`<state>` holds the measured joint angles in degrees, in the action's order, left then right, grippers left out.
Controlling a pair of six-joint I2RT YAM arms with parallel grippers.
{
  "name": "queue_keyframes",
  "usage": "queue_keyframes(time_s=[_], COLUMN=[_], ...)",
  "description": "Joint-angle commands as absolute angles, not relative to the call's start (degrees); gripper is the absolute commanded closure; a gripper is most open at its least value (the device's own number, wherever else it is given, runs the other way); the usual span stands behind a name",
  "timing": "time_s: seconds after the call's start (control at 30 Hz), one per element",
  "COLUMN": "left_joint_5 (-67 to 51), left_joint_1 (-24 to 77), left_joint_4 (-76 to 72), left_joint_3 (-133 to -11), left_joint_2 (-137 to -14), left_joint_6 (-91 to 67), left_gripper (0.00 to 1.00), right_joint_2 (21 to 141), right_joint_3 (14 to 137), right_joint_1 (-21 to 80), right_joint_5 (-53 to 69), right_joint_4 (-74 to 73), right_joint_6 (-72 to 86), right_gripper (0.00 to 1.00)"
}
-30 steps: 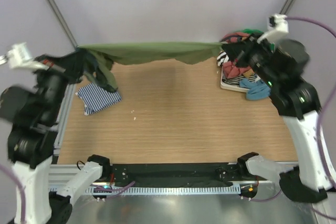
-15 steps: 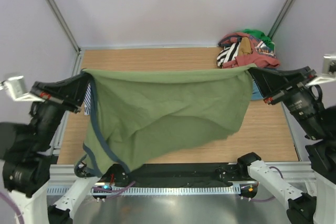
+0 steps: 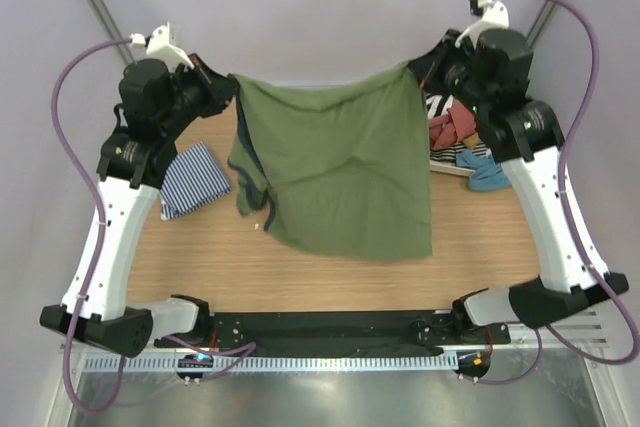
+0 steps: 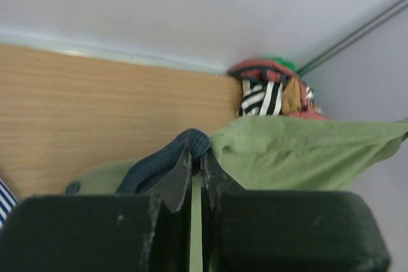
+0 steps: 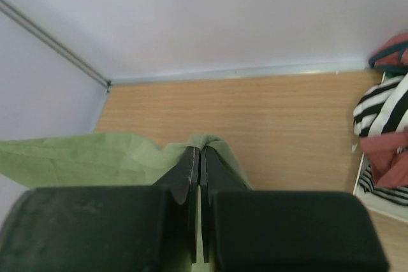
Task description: Fold and stack the tank tops
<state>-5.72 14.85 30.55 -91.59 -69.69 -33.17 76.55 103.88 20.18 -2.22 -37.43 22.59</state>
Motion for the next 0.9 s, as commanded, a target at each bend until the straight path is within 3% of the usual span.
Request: queue_keyframes(time_s=[0.0, 0.2, 0.53, 0.77, 0.87], left_joint_5=[-1.8, -0.7, -2.4, 2.6, 4.2], left_joint_1=[14.4, 14.5, 14.4, 14.5, 14.4], left_joint_4=[30.8, 34.9, 30.3, 43.4, 50.4], left_joint_3=[-107.1, -114.5, -100.4, -113.5, -115.1], left_joint_2=[-68.2, -68.5, -51.7, -63.5, -67.7], left_joint_6=[-29.6, -27.6, -26.4, -30.0, -34.0], left_gripper=[1.0, 1.0, 1.0, 1.0, 1.0], right_joint_2=[78.2, 78.9, 59.5, 71.6, 69.6], right_joint_3=[118.1, 127.3, 105.6, 116.9, 114.4], right_joint_1=[17.0, 16.3, 16.3, 16.3, 16.3], right_joint_5=[-1.3, -1.1, 4.4, 1.0, 3.2], right_joint_4=[-34.8, -35.9, -28.6, -40.1, -34.5], right_joint_6=[23.2, 24.9, 23.0, 21.4, 22.4], right_gripper=[0.99, 0.99, 0.99, 0.99, 0.99])
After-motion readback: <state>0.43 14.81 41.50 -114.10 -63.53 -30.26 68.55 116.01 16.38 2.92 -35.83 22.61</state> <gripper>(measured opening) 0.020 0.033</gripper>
